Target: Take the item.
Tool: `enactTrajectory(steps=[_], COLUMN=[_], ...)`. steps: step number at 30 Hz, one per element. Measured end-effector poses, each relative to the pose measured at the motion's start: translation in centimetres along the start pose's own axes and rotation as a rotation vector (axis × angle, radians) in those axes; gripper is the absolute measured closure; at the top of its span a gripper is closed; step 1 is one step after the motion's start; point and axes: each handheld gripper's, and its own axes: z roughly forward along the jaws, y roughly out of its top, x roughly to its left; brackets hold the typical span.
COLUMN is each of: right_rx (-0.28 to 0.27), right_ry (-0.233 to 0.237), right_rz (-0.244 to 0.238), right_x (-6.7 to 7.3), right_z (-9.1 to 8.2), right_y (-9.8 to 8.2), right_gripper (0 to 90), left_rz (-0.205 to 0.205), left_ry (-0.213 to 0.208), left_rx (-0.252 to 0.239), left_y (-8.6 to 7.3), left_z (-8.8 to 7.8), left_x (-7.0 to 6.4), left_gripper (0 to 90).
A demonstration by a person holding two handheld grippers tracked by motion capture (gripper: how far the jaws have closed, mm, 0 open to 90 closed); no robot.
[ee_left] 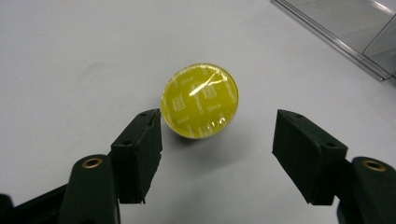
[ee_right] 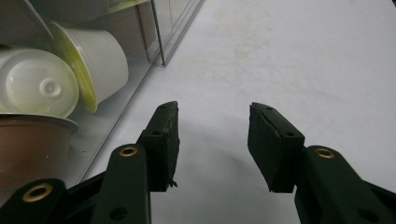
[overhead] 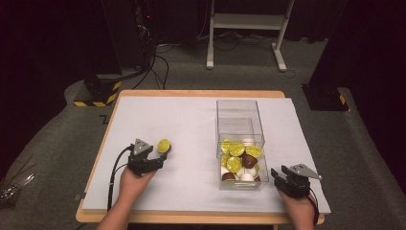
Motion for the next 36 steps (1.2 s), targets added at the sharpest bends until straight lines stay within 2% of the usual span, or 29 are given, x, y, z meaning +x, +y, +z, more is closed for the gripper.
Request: enactTrajectory(steps=[5,8,10,14,15,16,17,18,19,22,25,28,30,31,33,36], right_rx=[-0.001,-0.001,-0.002,-0.008,-0.010,-0.011,-0.012,-0.013,-0.012,-0.011,-0.009,-0.014,-0.015,-0.015,-0.015,-0.022], right_ry=[0.000,0.000,0.001,0.003,0.003,0.002,0.003,0.003,0.003,0.006,0.011,0.017,0.022,0.026,0.027,0.035], right_rz=[-0.001,-0.002,-0.003,-0.015,-0.018,-0.018,-0.018,-0.016,-0.013,-0.016,-0.018,-0.021,-0.025,-0.030,-0.040,-0.038], right_x=[0.0,0.0,0.0,0.1,0.2,0.2,0.2,0.2,0.2,0.2,0.3,0.5,0.8,0.9,1.0,1.2], right_z=[0.0,0.0,0.0,-0.2,-0.2,-0.2,-0.2,-0.3,-0.3,-0.4,-0.6,-1.2,-1.5,-1.8,-2.2,-3.0], right_y=[0.0,0.0,0.0,-0.1,-0.1,-0.1,-0.1,-0.1,-0.1,-0.1,0.1,0.5,0.8,0.8,0.7,0.4], right_gripper=[53.3,53.3,53.2,52.9,52.9,52.7,52.4,52.3,52.2,51.5,50.4,49.7,48.9,48.6,47.6,46.7], left_rz=[-0.080,-0.150,-0.171,-0.142,-0.023,-0.029,-0.003,-0.032,-0.011,-0.034,-0.004,-0.021,-0.010,-0.019,0.000,-0.003], left_ry=[0.017,0.031,0.042,0.066,0.079,0.084,0.089,0.092,0.093,0.086,0.095,0.089,0.084,0.086,0.091,0.094], left_rx=[-0.052,-0.108,-0.117,-0.099,0.007,-0.005,0.016,-0.009,0.011,0.032,0.078,0.076,0.083,0.072,0.077,0.063], left_y=[-0.6,-1.0,-1.3,-2.1,-2.2,-2.4,-2.5,-2.7,-2.8,-3.3,-3.7,-3.7,-3.8,-3.8,-3.9,-4.0], left_z=[-0.5,-0.7,-1.0,-1.8,-2.7,-2.7,-3.0,-2.9,-3.1,-3.0,-2.9,-2.7,-2.8,-2.8,-2.8,-2.7], left_x=[0.5,0.7,0.9,1.5,2.3,2.4,2.5,2.3,2.5,2.5,2.6,2.6,2.7,2.6,2.5,2.3], left_gripper=[34.2,34.5,34.5,34.4,34.4,34.3,34.3,34.1,33.9,33.9,32.9,32.7,32.4,32.4,31.6,30.6])
